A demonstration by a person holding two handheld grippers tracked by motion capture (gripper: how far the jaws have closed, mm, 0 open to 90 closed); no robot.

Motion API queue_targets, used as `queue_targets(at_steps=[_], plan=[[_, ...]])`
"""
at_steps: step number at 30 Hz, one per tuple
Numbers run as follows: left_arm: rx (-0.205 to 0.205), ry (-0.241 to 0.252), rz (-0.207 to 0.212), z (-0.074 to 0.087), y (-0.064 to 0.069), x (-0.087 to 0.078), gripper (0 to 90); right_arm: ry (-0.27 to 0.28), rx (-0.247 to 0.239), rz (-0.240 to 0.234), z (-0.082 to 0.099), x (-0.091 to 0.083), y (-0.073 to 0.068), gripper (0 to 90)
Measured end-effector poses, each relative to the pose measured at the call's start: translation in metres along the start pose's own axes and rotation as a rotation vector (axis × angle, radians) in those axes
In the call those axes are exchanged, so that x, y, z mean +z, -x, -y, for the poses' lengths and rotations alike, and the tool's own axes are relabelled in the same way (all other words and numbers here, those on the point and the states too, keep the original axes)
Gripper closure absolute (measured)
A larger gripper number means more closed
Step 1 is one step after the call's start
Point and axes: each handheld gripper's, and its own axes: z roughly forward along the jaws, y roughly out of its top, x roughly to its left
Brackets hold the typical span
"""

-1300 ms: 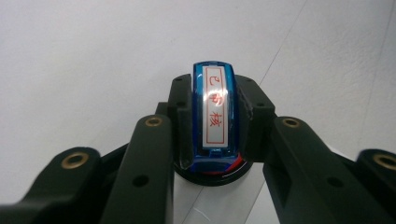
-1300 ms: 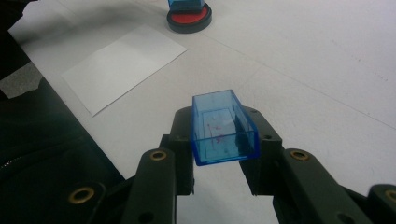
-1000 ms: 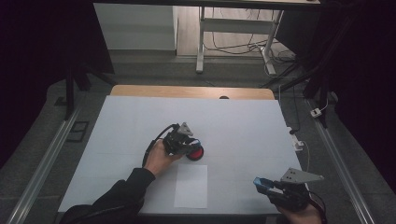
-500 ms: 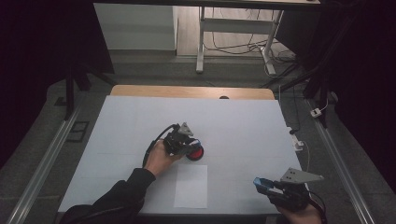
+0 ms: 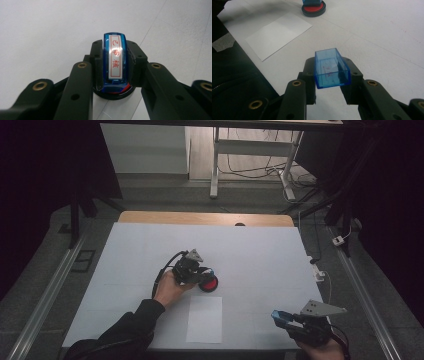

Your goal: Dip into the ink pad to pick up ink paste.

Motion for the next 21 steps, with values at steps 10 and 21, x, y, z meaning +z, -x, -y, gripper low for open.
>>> queue_targets(at_steps=[10,21], plan=[[0.017,0.042,0.012,-0.010,0.006,-0.012,70.3,0.000,0.003,-0.001,0.000,0.000,0.000,68.9],[0.007,0.016,0.031,-0.007,0.006,-0.007,70.3,0.001,0.004,-0.001,0.000,0.000,0.000,68.9]])
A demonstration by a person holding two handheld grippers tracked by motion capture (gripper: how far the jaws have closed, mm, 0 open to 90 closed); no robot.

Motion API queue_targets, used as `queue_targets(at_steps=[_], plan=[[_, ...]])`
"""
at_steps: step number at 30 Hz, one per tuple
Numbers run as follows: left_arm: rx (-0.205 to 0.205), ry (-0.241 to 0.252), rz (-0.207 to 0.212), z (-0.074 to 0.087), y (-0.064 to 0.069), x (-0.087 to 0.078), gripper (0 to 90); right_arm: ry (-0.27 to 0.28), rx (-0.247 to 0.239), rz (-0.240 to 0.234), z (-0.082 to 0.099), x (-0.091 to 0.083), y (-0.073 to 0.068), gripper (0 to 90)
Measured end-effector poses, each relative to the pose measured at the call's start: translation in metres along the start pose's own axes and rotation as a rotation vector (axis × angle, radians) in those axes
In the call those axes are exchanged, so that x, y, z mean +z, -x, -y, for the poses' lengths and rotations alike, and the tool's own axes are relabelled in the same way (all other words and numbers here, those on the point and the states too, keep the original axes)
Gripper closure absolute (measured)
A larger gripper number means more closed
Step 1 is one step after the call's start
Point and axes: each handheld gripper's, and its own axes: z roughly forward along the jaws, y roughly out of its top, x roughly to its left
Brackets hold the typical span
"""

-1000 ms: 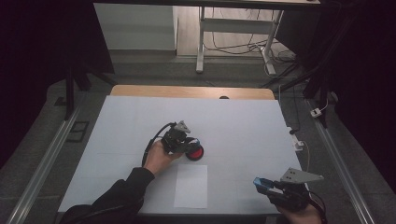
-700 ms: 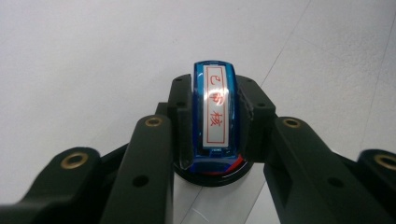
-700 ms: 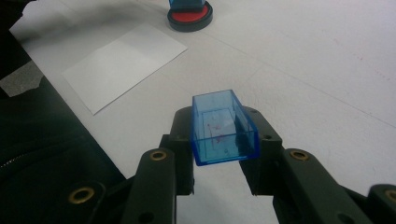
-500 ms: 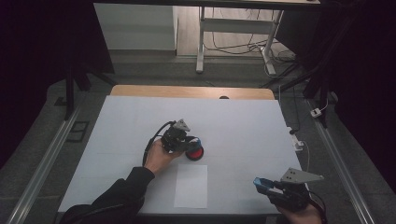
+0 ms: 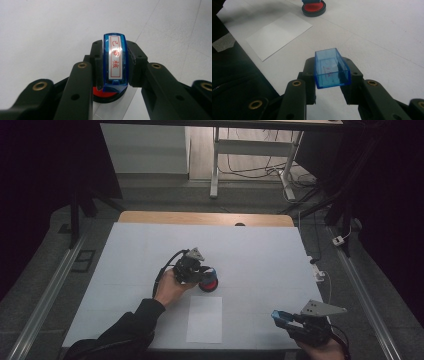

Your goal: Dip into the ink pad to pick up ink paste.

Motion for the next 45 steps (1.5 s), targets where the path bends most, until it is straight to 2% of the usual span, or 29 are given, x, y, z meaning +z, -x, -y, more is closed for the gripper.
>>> queue_targets(at_steps=[10,17,25,30,34,39,45], plan=[[-0.002,-0.033,-0.012,0.003,0.000,0.008,70.2,0.002,0.001,-0.002,0.000,0.000,0.000,68.8],[-0.009,-0.033,-0.017,0.004,0.000,0.009,70.3,-0.001,0.000,-0.002,0.000,0.000,0.000,68.8],[0.033,-0.053,-0.053,0.003,0.008,0.010,70.6,-0.002,-0.001,0.000,0.000,0.000,0.000,68.8],[0.090,-0.077,-0.099,0.001,0.017,0.011,70.6,-0.005,-0.003,0.002,0.000,0.000,0.000,68.8],[0.112,-0.089,-0.121,0.000,0.021,0.011,70.5,-0.005,-0.003,0.002,0.000,0.000,0.000,68.9],[0.088,-0.086,-0.103,0.001,0.018,0.011,70.5,-0.007,-0.002,0.001,0.000,0.000,0.000,68.9],[0.026,-0.076,-0.045,0.002,0.007,0.010,70.4,-0.008,-0.001,0.002,0.000,0.000,0.000,68.9]])
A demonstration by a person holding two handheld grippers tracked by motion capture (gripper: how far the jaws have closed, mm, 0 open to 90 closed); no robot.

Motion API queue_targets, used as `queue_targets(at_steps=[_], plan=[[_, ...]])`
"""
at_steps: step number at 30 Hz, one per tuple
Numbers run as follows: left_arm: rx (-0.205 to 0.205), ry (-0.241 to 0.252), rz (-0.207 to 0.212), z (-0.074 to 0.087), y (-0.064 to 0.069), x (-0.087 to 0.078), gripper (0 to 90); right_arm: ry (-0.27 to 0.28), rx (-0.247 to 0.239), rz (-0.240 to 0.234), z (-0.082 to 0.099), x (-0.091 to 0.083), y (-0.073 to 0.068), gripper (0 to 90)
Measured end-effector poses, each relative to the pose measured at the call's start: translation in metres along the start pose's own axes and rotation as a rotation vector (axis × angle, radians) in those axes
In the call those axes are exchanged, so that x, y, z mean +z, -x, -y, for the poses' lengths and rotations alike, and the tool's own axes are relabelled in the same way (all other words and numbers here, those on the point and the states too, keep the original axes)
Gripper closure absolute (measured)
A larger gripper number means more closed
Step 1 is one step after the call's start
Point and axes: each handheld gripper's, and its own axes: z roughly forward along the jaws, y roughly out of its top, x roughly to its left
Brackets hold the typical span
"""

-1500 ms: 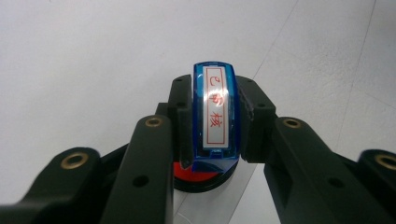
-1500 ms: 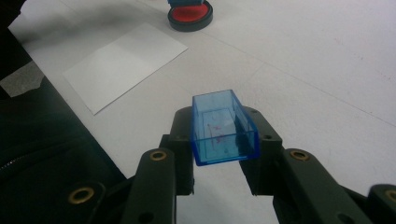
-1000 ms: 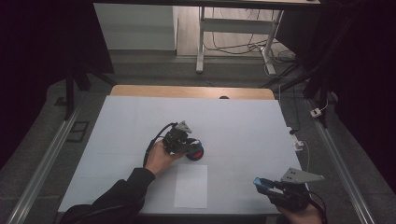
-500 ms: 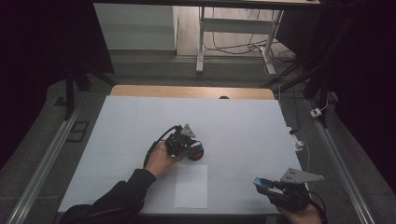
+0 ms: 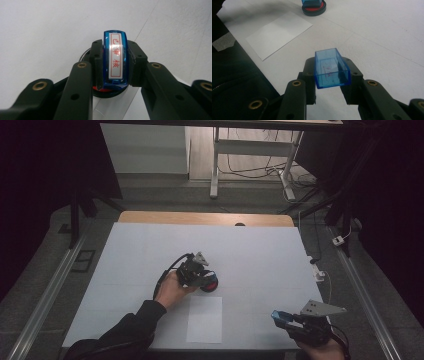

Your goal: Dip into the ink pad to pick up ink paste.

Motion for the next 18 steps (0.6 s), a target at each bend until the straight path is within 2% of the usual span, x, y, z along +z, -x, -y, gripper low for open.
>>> queue_targets(at_steps=[7,9,14,18], plan=[[-0.071,0.017,0.069,0.004,-0.012,0.000,70.4,0.000,0.001,0.000,0.000,0.000,0.000,68.9],[-0.082,0.022,0.078,0.004,-0.014,0.000,70.4,0.001,0.003,-0.003,0.000,0.000,0.000,68.9],[-0.067,0.021,0.065,0.004,-0.012,0.000,70.4,0.001,0.003,-0.003,0.001,0.000,0.000,68.9],[-0.016,0.017,0.010,0.003,-0.002,0.000,70.4,0.000,0.003,-0.003,0.000,0.000,0.000,68.9]])
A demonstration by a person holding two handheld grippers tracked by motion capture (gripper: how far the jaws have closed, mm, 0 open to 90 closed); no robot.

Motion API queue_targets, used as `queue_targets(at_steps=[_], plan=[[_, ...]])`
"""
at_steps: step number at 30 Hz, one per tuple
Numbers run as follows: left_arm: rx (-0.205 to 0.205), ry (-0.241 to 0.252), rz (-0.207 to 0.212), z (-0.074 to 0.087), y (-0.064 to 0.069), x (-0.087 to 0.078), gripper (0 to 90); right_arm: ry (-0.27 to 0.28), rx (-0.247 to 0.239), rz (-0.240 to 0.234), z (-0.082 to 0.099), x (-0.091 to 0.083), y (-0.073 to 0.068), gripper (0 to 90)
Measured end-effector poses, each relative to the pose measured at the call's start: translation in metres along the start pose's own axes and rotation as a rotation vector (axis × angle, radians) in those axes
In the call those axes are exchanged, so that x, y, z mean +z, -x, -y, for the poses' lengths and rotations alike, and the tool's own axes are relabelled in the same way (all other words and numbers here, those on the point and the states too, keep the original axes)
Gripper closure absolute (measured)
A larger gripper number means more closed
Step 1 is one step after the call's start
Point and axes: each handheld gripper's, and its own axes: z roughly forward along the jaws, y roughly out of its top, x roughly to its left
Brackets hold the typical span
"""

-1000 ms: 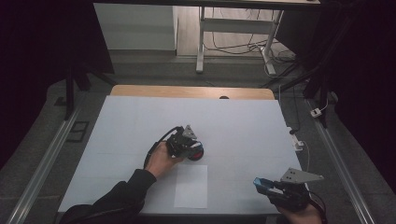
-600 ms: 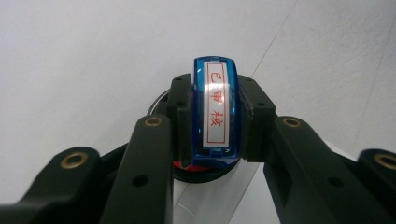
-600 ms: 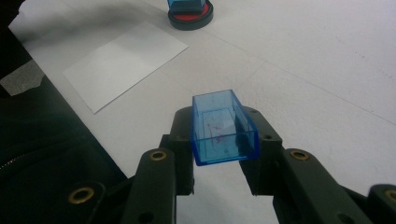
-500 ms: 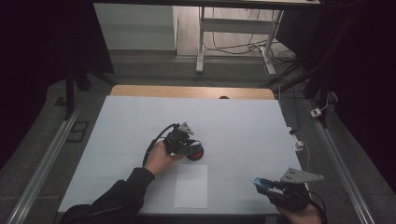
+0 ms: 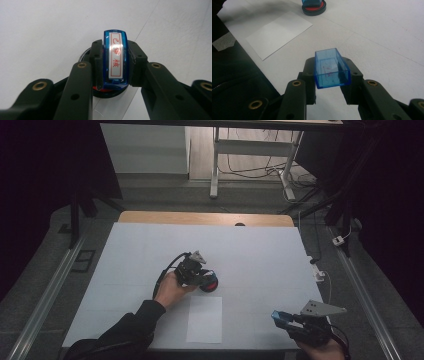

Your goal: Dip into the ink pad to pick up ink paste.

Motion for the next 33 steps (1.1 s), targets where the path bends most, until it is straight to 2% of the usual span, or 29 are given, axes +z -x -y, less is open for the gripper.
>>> queue_targets(at_steps=[1,4,9,17,23,30,33], plan=[[0.017,-0.001,-0.019,0.000,0.004,0.000,70.4,0.000,-0.001,0.000,0.000,0.000,0.000,68.8],[0.037,-0.005,-0.040,-0.001,0.007,0.001,70.4,0.001,-0.002,-0.001,0.000,0.000,0.000,68.9],[0.004,0.022,-0.019,0.002,0.003,0.000,70.3,0.005,-0.002,-0.004,0.000,0.000,0.000,68.8],[-0.016,0.035,-0.018,0.004,0.002,0.000,70.2,0.007,-0.003,-0.004,0.000,-0.001,0.000,68.9],[-0.058,0.063,0.005,0.007,-0.002,-0.001,69.9,0.010,-0.002,-0.005,0.000,-0.001,0.000,68.8],[-0.055,0.086,0.011,0.004,-0.001,-0.009,69.9,0.014,0.001,-0.011,0.001,-0.002,0.001,68.7],[-0.031,0.085,0.012,0.003,0.003,-0.013,69.9,0.012,0.001,-0.009,0.001,-0.002,0.001,68.7]])
